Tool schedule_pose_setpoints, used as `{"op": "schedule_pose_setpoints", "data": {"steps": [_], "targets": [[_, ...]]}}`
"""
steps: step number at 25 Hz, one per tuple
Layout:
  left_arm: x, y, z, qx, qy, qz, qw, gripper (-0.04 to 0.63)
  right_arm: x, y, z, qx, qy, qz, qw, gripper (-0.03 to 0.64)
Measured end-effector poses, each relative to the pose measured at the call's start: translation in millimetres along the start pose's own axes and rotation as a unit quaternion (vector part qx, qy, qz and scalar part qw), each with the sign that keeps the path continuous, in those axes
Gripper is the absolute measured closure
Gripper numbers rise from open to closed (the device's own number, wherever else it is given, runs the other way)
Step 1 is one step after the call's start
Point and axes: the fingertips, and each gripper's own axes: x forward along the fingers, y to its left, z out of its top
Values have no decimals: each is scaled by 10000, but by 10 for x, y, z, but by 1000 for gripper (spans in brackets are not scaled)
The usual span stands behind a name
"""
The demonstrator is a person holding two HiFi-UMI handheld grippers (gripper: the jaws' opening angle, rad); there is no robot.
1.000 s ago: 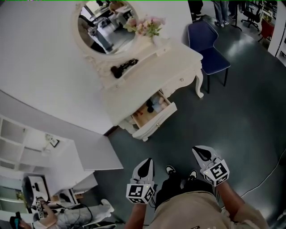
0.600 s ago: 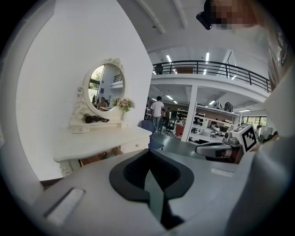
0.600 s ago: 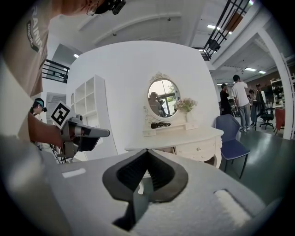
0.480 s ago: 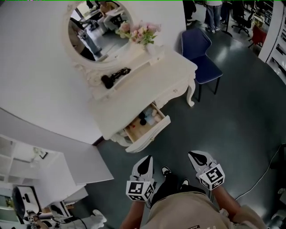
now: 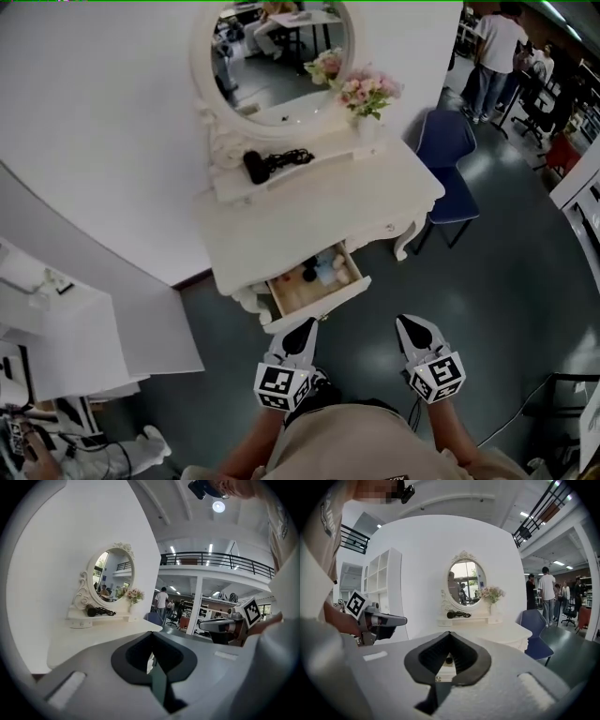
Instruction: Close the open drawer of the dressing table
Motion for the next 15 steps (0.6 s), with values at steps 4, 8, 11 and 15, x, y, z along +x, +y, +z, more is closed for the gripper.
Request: {"op": "schedule_pose_setpoints", "data": {"steps": [4,8,11,15], "targets": [[-42,358,11,-125,-50,177,9998,578,344,142,41,-95,65,105,9999,614],[-86,621,53,-223,-118,398,9989,578,590,260,37,-79,195,264,9994,614],[-128,729,65,-308,-168,536,9979,578,722,307,8,-131,362,407,9984,614],[-112,833,-61,-511,-48,729,9960,578,903,326,-41,-143,528,595,9967,614]]}}
